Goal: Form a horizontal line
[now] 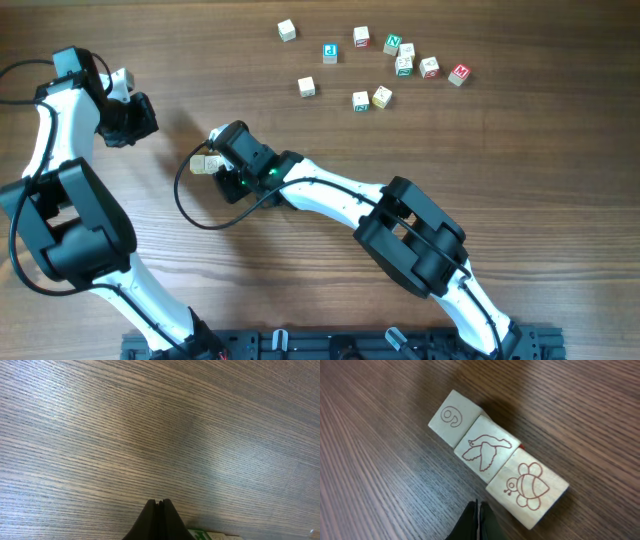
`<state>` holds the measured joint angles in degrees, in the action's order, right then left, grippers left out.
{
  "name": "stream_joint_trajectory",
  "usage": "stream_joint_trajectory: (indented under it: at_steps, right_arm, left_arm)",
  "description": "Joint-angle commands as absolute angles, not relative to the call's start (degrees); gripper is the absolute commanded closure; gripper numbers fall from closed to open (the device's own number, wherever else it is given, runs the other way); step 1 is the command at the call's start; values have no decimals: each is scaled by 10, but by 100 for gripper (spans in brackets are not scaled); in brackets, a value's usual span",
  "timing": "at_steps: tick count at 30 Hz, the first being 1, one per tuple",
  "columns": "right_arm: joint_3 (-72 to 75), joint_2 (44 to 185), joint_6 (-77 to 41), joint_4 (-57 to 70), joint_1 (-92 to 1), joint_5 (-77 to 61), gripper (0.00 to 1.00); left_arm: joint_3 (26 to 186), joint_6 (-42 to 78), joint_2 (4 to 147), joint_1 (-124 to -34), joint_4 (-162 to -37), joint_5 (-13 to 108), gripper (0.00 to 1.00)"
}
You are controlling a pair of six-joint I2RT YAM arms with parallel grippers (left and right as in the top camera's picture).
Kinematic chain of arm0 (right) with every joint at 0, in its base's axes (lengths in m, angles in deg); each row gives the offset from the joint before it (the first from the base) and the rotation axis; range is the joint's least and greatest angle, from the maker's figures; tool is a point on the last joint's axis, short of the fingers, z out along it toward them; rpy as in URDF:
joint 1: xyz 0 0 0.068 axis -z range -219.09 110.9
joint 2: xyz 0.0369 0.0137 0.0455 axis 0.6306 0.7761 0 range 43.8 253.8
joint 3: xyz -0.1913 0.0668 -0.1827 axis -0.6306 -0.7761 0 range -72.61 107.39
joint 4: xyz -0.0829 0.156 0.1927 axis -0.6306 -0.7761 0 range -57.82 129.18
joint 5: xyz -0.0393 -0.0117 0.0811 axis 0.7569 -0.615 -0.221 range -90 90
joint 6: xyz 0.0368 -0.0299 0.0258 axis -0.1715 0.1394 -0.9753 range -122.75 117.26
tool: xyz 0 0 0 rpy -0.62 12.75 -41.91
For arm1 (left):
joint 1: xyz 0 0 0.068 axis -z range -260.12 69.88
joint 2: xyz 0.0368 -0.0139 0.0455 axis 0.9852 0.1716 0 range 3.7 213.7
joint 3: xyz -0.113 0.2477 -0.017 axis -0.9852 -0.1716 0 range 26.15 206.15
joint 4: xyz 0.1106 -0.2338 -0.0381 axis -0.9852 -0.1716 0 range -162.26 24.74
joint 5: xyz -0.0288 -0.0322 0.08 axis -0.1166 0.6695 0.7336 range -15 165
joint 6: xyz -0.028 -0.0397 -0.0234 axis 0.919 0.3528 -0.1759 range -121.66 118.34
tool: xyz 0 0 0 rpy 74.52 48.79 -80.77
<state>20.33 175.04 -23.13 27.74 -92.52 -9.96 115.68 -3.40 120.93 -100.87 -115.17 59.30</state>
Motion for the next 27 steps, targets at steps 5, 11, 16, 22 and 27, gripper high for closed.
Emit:
stream_joint_trajectory:
  at_steps: [5, 11, 16, 22, 27]
  right_arm:
    - [199, 1766, -222, 289, -929, -72, 95]
    - [199, 1766, -223, 293, -929, -65, 96]
    - [199, 1765, -208, 290, -929, -139, 95]
    - [200, 1661, -238, 146, -923, -89, 96]
    - [200, 1625, -207, 216, -880, 11, 96]
  left_arm:
    - [1163, -27, 1213, -1009, -1150, 590, 96]
    - [1163, -27, 1213, -1009, -1150, 590, 96]
    - [1163, -27, 1213, -1009, -1150, 591, 96]
    - [1163, -27, 1213, -1009, -1150, 591, 96]
    - [1163, -27, 1213, -1009, -1150, 590, 48]
